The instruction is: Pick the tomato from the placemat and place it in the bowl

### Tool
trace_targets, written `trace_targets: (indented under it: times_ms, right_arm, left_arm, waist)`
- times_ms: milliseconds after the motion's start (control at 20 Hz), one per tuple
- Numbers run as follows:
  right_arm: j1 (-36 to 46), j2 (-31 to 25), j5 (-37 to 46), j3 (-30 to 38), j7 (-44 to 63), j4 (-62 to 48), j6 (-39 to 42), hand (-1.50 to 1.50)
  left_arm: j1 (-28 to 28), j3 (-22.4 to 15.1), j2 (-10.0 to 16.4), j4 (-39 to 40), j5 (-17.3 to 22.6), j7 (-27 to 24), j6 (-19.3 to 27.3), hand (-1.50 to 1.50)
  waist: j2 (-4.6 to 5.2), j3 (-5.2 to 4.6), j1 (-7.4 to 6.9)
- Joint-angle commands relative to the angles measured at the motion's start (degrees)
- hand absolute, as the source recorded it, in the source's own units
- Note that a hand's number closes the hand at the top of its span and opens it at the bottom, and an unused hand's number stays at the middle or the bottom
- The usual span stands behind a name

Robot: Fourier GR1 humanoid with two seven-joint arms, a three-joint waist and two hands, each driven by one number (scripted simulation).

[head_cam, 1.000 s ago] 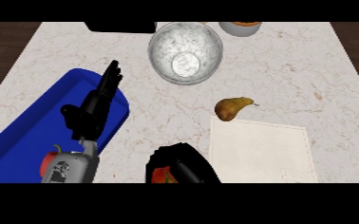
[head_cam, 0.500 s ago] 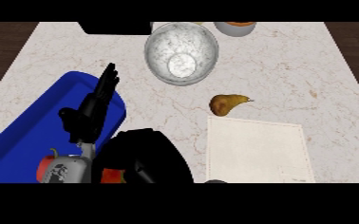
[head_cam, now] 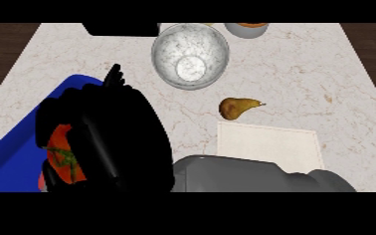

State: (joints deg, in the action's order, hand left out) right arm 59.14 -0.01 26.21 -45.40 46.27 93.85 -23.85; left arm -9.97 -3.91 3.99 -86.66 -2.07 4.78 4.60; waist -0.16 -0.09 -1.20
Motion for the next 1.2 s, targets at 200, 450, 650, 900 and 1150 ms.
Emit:
trace_targets:
  times_ms: [200, 450, 650, 900, 1150]
  right_arm:
    - [14.65, 0.01, -5.36, 9.27, 0.99, -15.34, 0.1, 1.5]
    - [15.32, -0.12, -0.35, 10.03, -1.92, -25.68, 3.26, 1.5]
    - [14.72, -1.22, 1.74, 9.67, -9.12, -35.36, 4.59, 1.5]
    - [15.57, -0.25, 4.77, 12.57, -15.0, -45.63, 3.39, 1.5]
    - [15.82, -2.36, 3.36, 18.9, -24.58, -55.38, 1.61, 1.5]
  left_arm:
    - [-0.3, 2.13, 1.36, 0.2, 1.6, -0.02, -1.67, 0.0]
    - [-0.11, -0.06, 0.05, -2.13, -0.53, 1.75, -0.1, 0.0]
    - [-0.62, -0.02, -0.74, -1.71, -0.47, 1.2, 0.31, 0.0]
    - [0.16, -0.01, -0.64, -2.77, -0.71, 1.97, 0.39, 0.0]
    - [-1.61, 1.97, 0.92, 1.88, -0.3, -1.98, -1.3, 0.0]
  waist:
    - [0.27, 0.01, -0.21]
    - [0.29, 0.02, 0.27]
    - [0.58, 0.01, -0.22]
    - [0.52, 0.04, -0.3]
    - [0.8, 0.03, -0.43]
